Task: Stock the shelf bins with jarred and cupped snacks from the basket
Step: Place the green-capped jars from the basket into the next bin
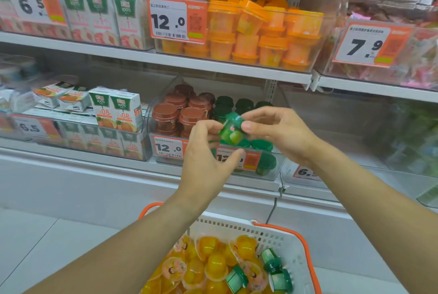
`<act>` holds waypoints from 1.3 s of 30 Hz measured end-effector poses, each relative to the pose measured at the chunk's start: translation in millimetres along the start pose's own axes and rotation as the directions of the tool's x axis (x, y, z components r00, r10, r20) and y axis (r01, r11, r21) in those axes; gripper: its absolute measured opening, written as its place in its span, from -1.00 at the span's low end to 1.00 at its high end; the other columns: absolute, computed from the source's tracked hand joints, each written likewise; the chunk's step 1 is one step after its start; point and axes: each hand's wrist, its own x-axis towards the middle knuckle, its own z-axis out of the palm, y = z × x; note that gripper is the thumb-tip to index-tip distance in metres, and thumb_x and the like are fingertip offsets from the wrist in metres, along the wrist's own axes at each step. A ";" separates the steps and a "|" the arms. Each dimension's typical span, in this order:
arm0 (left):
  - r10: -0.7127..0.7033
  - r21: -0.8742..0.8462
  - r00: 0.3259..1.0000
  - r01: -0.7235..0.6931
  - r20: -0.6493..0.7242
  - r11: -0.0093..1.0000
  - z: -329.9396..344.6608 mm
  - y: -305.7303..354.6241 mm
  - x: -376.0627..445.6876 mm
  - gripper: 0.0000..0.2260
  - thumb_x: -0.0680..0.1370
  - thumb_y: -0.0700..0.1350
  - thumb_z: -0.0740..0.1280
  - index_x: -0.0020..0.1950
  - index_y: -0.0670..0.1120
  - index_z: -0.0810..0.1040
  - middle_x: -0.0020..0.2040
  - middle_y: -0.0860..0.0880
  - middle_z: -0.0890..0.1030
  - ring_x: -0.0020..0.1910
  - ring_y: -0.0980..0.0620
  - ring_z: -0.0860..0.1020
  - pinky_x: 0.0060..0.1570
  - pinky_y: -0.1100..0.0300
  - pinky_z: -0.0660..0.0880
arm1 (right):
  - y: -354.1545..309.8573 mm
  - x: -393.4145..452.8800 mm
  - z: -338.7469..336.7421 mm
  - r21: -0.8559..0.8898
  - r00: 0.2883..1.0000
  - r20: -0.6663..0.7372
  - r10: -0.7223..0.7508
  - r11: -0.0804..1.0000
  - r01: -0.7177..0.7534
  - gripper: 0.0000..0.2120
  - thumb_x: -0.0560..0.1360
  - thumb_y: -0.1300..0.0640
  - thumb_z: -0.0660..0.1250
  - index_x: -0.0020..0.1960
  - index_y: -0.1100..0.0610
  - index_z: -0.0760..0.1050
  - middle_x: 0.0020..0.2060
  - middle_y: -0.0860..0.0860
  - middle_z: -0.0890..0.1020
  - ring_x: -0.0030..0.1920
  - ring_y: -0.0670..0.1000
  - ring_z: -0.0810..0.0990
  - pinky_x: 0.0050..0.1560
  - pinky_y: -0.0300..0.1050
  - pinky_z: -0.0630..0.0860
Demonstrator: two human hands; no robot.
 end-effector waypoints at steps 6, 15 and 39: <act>-0.216 0.110 0.968 0.202 0.128 0.973 -0.6 -8.2 -1.6 -0.82 0.54 -0.21 0.36 0.07 0.01 0.46 -0.04 0.06 0.56 -0.13 0.12 0.56 -0.08 0.22 0.49 | 5.7 26.0 -21.5 -0.775 0.945 -0.249 -0.211 0.629 -0.063 -0.65 0.50 0.05 0.47 0.26 0.05 0.55 0.16 0.02 0.63 0.19 0.06 0.56 0.24 -0.05 0.48; -0.218 0.197 0.917 0.158 0.335 0.968 7.6 -20.8 -13.2 -0.90 0.59 -0.19 0.31 0.02 0.02 0.48 -0.05 0.09 0.54 -0.12 0.15 0.52 -0.20 0.40 0.43 | 26.8 68.0 -15.8 -0.824 0.953 -0.303 0.028 0.495 -0.276 -0.59 0.48 0.32 0.34 0.31 0.26 0.41 0.18 0.24 0.51 0.05 0.24 0.57 0.01 0.03 0.57; -0.297 0.293 0.853 0.180 0.428 0.939 -13.9 -46.8 -21.4 -0.95 0.60 -0.16 0.30 0.01 -0.04 0.55 -0.13 0.06 0.55 -0.11 0.04 0.56 -0.21 0.29 0.47 | 54.9 85.0 -10.3 -0.868 0.932 -0.363 0.004 0.363 -0.340 -0.64 0.51 0.40 0.30 0.30 0.28 0.52 0.18 0.26 0.59 0.12 0.24 0.61 0.15 0.05 0.56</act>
